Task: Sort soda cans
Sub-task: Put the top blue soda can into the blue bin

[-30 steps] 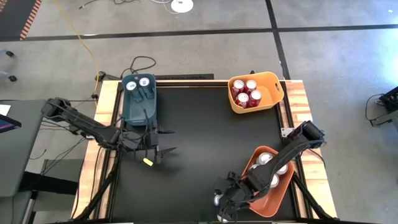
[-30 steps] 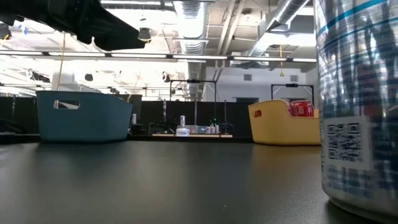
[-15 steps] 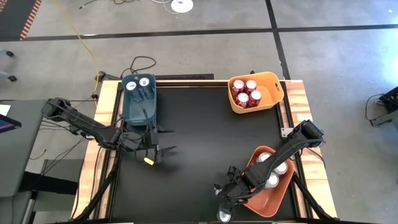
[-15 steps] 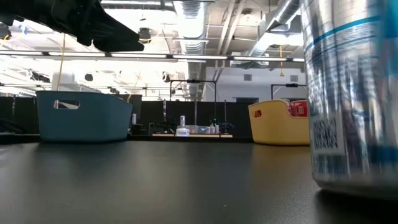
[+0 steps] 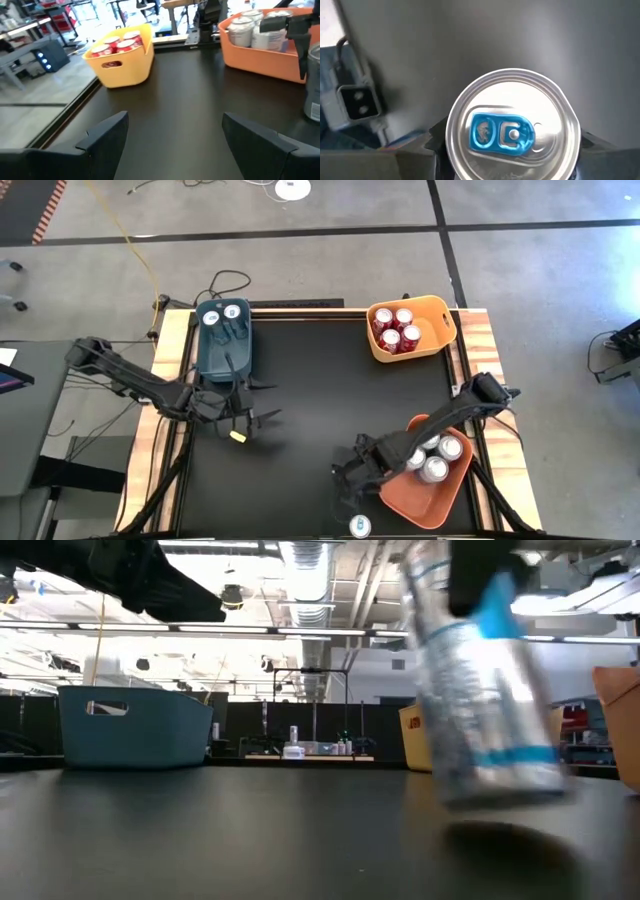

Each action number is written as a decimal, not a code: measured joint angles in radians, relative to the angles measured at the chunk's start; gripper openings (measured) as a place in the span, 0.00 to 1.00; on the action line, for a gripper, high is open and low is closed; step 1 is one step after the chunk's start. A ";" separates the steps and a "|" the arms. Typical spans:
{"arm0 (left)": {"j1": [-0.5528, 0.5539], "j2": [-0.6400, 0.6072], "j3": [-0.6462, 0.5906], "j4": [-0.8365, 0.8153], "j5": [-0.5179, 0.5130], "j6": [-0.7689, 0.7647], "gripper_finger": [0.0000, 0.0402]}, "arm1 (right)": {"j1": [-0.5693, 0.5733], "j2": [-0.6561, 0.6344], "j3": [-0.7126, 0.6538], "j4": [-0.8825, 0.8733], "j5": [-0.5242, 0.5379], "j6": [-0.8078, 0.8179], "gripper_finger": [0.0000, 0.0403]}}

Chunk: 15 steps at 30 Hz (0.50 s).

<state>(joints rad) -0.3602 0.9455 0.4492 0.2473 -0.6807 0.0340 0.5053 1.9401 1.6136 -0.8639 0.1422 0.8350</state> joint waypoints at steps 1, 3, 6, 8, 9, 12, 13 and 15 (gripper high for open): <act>-0.001 -0.017 0.004 -0.032 -0.006 -0.008 0.79 | -0.014 0.000 0.012 0.001 0.012 -0.026 0.59; -0.005 -0.058 0.015 -0.103 -0.026 -0.028 0.79 | -0.042 -0.002 0.038 0.002 0.039 -0.090 0.59; -0.021 -0.134 0.022 -0.181 -0.059 -0.036 0.79 | -0.096 -0.002 0.093 0.010 0.094 -0.215 0.59; -0.035 -0.192 0.025 -0.229 -0.091 -0.038 0.79 | -0.145 -0.002 0.134 0.034 0.144 -0.310 0.59; -0.043 -0.223 0.025 -0.250 -0.115 -0.038 0.79 | -0.172 -0.002 0.154 0.049 0.166 -0.360 0.59; -0.056 -0.323 0.025 -0.290 -0.196 -0.038 0.79 | -0.261 -0.003 0.207 0.142 0.189 -0.507 0.59; -0.056 -0.356 0.025 -0.299 -0.214 -0.039 0.79 | -0.291 -0.003 0.220 0.189 0.188 -0.550 0.59; -0.055 -0.414 0.026 -0.302 -0.231 -0.034 0.79 | -0.348 -0.003 0.242 0.275 0.183 -0.634 0.59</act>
<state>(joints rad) -0.4152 0.5319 0.4751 -0.0551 -0.9113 -0.0004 0.1573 1.9369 1.8558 -0.5893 0.3253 0.2010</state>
